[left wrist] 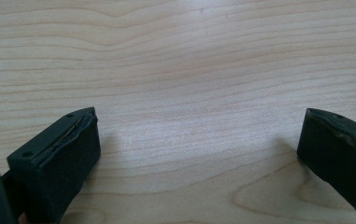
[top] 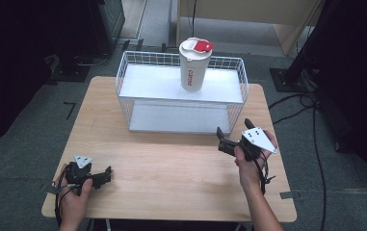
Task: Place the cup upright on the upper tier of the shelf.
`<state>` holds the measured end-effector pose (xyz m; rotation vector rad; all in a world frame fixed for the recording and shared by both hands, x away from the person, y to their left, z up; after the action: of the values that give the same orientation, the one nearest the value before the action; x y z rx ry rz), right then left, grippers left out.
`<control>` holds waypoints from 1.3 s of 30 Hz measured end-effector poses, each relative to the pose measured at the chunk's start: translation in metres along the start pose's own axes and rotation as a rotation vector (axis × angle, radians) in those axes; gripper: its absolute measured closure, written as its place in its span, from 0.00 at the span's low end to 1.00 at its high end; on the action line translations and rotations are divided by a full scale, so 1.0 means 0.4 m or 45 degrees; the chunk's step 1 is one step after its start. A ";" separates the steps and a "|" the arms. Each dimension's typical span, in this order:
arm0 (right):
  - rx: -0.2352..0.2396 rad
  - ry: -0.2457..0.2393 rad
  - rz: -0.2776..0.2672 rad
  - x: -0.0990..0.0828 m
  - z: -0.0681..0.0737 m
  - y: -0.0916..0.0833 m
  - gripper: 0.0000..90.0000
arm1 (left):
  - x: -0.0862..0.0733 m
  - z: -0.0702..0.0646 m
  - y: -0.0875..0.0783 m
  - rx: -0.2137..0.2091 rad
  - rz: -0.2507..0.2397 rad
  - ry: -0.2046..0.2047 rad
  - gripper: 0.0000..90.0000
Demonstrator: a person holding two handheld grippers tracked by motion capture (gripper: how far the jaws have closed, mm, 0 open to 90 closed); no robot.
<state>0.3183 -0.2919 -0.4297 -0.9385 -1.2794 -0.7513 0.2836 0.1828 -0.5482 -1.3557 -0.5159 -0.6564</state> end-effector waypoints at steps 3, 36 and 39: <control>-0.015 0.014 0.012 -0.016 -0.011 -0.014 0.00 | 0.000 0.000 0.000 0.000 0.000 0.000 0.00; -0.181 0.104 0.179 -0.202 -0.141 -0.194 0.00 | 0.000 0.000 0.000 0.000 -0.001 -0.001 0.00; -0.199 0.112 0.198 -0.224 -0.147 -0.210 0.00 | 0.000 0.000 0.000 0.000 -0.001 0.000 0.00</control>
<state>0.2568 -0.3857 -0.5068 -1.1054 -1.0692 -0.7699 0.2836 0.1828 -0.5481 -1.3555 -0.5166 -0.6566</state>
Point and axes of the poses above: each handheld gripper's, and its own axes: y roughly forward along the jaws, x roughly out of its top, z roughly to its left, the point moved 4 cm from there along y, roughly forward along the jaws, and after that the axes turned 11 degrees about x, right-handed, at the moved point
